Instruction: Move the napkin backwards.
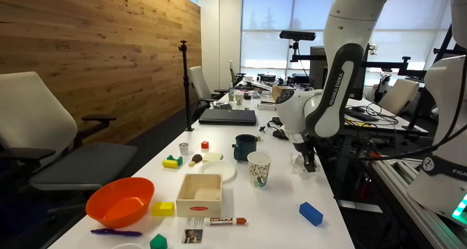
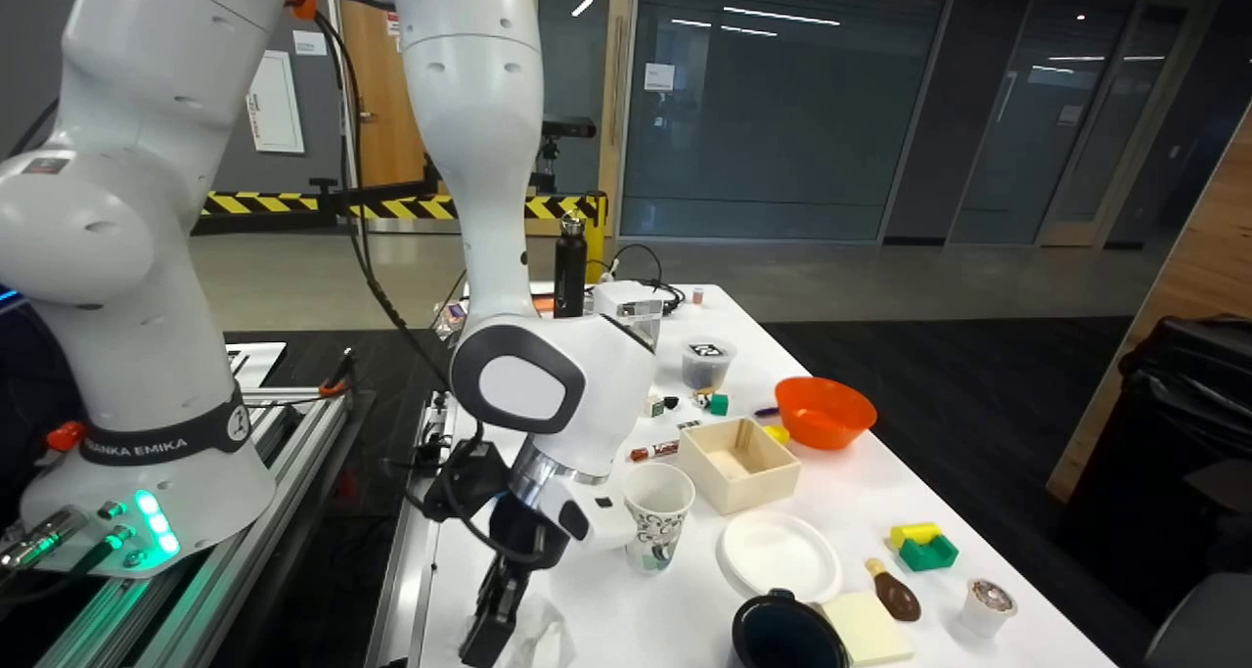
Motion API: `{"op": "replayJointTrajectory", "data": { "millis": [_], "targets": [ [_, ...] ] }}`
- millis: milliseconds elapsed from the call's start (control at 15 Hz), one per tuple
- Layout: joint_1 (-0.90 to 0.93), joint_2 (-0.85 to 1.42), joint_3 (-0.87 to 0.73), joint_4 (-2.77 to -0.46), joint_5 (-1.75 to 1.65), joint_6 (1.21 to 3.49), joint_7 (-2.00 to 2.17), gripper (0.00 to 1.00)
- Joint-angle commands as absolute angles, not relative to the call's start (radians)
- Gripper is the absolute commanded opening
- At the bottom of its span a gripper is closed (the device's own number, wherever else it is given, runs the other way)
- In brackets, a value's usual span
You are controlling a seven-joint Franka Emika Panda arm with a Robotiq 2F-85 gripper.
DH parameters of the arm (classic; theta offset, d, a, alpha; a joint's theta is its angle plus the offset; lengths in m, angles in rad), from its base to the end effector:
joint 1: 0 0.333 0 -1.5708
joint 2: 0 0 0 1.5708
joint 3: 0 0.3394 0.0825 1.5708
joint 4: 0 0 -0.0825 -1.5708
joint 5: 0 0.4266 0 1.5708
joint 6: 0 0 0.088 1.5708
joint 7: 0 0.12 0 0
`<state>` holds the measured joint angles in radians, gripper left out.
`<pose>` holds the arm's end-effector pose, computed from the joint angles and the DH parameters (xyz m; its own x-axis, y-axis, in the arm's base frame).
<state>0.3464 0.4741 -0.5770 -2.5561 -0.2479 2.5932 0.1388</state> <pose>0.3877 -0.1351 0.0711 0.9137 -0.1828 -0.3628 -0.0541 -0.9399 0.3373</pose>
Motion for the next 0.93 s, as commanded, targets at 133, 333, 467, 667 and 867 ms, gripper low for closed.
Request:
{"op": "replayJointTrajectory", "data": {
  "millis": [133, 333, 467, 667, 867],
  "targets": [
    [0.208, 0.445, -0.422, -2.467, -0.364, 2.253, 0.128, 0.03],
    [0.116, 0.454, -0.325, -2.434, -0.350, 2.209, 0.102, 0.03],
    [0.073, 0.474, -0.278, -2.401, -0.337, 2.175, 0.087, 0.03],
    [0.021, 0.517, -0.231, -2.346, -0.321, 2.111, 0.072, 0.03],
    [-0.011, 0.560, -0.210, -2.296, -0.320, 2.077, 0.085, 0.03]
  ]
}}
